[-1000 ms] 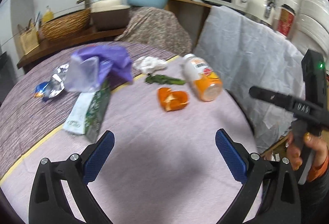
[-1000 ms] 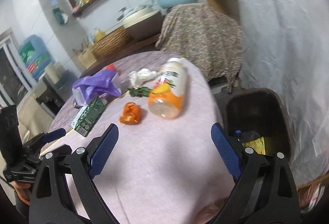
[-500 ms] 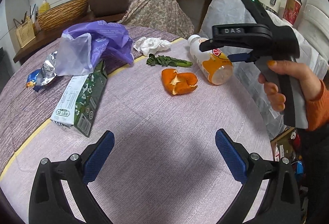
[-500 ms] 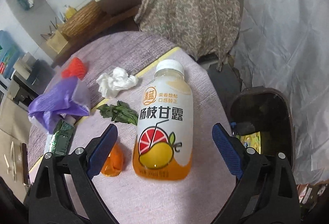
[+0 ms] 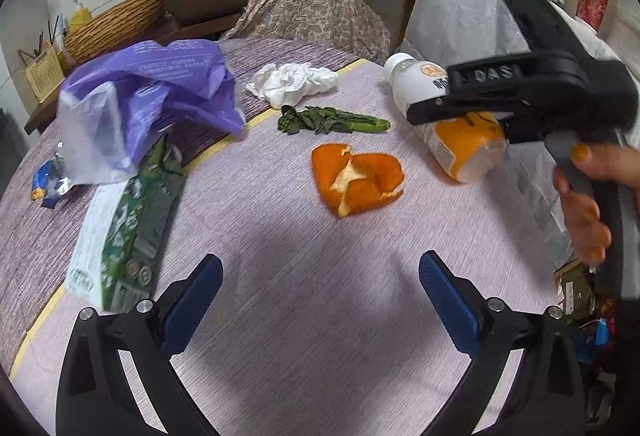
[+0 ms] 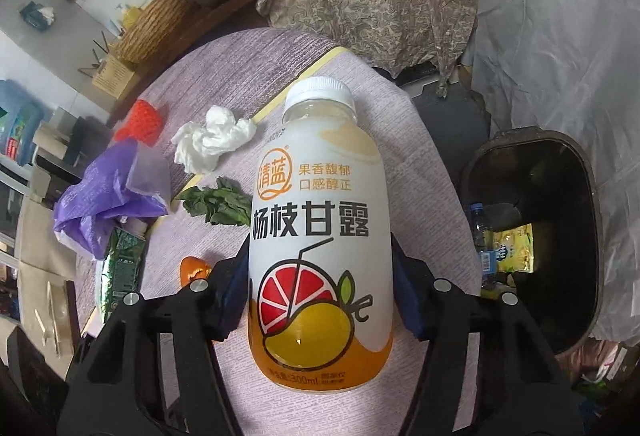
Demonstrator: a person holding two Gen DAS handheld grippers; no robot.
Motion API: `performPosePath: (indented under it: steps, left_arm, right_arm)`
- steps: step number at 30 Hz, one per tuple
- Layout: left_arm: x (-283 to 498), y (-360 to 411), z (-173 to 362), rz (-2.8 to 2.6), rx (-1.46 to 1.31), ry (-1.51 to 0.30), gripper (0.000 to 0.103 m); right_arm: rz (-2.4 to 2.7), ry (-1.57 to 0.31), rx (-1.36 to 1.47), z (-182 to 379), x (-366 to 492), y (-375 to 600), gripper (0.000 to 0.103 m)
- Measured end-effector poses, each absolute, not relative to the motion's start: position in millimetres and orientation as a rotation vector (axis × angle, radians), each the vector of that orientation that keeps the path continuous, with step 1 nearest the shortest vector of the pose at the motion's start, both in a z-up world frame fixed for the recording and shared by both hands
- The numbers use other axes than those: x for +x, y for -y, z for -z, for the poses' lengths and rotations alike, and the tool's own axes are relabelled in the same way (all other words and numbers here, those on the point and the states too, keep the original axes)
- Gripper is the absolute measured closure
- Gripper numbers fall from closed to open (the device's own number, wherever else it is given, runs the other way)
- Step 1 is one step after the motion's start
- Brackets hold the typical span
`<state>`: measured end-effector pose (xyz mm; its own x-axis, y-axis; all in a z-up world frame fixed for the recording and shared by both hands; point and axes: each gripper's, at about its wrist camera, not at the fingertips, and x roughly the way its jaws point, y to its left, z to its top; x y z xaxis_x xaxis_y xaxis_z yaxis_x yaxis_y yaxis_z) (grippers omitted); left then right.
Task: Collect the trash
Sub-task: 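Grasp the orange peel with the left tool, then drop the orange peel and juice bottle into the bin from both tools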
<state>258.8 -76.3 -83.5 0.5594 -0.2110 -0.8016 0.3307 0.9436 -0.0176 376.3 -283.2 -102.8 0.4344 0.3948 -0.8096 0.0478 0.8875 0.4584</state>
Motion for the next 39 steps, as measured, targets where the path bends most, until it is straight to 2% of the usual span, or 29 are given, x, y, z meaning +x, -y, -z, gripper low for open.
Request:
performPosePath:
  steps: [9, 10, 12, 19, 22, 28, 39]
  left_arm:
    - [298.4, 112.1, 91.9, 0.254, 0.171, -0.94, 0.006]
    - [299.7, 114.1, 92.5, 0.249, 0.175, -0.937, 0.008]
    - [302.5, 118.5, 93.5, 0.249, 0.18, -0.933, 0.015]
    - [302.7, 121.9, 98.2, 0.237, 0.186, -0.923, 0.059]
    - [297.8, 121.5, 93.3, 0.242, 0.181, -0.902, 0.069]
    - [273.1, 117.9, 82.6, 0.305, 0.127, -0.875, 0.073]
    - [217.8, 156.9, 61.6, 0.491, 0.136, -0.829, 0.073]
  right_arm:
    - [-0.219, -0.952, 0.365, 76.7, 326.2, 295.0, 0.041]
    - [-0.216, -0.928, 0.352, 73.0, 317.6, 297.9, 0.041]
    - [-0.21, -0.898, 0.341, 69.1, 305.4, 301.7, 0.041]
    - [-0.188, -0.83, 0.334, 68.3, 278.1, 314.7, 0.041]
    - [-0.178, -0.804, 0.328, 68.7, 269.0, 318.5, 0.041]
    - [-0.173, -0.735, 0.341, 72.0, 244.7, 329.0, 0.041]
    - [-0.047, -0.659, 0.378, 92.8, 185.0, 371.6, 0.041]
